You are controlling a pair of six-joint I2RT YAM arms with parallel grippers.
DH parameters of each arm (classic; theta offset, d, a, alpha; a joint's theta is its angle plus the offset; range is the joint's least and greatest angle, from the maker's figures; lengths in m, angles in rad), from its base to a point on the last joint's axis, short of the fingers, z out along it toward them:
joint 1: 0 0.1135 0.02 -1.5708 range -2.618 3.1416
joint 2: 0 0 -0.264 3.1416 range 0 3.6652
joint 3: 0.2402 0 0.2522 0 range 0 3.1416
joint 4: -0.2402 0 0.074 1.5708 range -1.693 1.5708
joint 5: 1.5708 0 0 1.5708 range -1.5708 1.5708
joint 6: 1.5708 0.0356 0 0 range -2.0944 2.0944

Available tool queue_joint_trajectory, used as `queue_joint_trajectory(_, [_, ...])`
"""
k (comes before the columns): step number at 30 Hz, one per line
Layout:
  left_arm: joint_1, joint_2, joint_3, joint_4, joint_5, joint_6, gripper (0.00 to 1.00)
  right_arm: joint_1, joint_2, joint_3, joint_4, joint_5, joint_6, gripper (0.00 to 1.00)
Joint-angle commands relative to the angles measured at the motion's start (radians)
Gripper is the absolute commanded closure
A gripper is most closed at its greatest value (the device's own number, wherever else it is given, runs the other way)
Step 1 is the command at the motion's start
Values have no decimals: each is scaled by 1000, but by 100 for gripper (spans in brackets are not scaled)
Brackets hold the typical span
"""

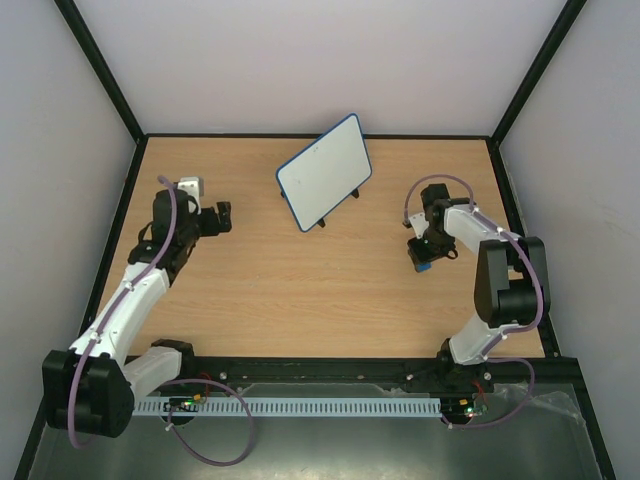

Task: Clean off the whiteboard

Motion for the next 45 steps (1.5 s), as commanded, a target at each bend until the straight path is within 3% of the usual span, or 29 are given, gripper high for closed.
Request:
queue_joint_trajectory(1, [14, -7, -13, 12, 29, -11, 0, -2, -6, -2, -1, 12, 6, 68])
queue_joint_trajectory(10, [19, -4, -16, 13, 41, -11, 0, -2, -33, 17, -20, 33, -3, 45])
queue_joint_trajectory(14, [19, 7, 13, -18, 40, 0, 0, -8, -81, 112, -31, 49, 0, 41])
queue_joint_trajectory(21, [18, -7, 112, -97, -58, 58, 0, -22, -213, 190, 237, 10, 131, 17])
queue_joint_trajectory(30, [18, 13, 134, -14, -140, 98, 0, -22, -387, -99, 830, 10, 427, 16])
queue_joint_trajectory(45, [19, -24, 30, 83, -137, 90, 0, -22, -497, -168, 880, 57, 474, 16])
